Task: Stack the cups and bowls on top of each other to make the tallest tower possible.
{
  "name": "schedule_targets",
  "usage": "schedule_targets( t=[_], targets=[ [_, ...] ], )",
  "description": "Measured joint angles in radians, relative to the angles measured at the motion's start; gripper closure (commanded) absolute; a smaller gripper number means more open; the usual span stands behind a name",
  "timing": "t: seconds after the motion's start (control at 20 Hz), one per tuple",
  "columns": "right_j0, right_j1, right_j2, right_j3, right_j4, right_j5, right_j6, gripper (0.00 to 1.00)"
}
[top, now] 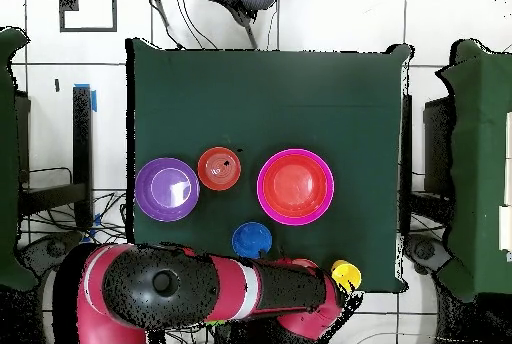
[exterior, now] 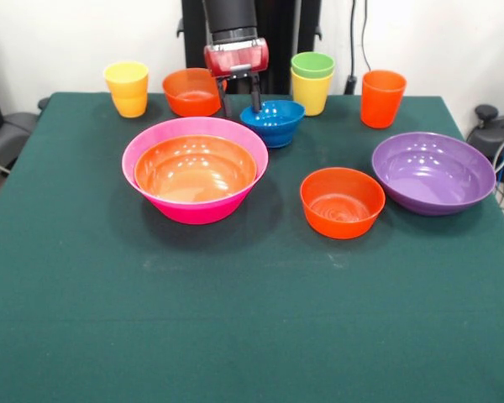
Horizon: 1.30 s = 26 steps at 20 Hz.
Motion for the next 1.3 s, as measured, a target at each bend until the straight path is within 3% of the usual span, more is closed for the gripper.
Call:
schedule_targets(
  t=[0.4,0.45,1.3],
  targets=[
    [0.005,0.017,0.000,0.000,0.014,0.000,0.000,0.00],
    [0.006,0.017,0.000,-0.003,0.014,0.000,0.000,1.00],
    [0.006,0.017,-0.008,-0.033,0.015,0.000,0.000,1.00]
  ],
)
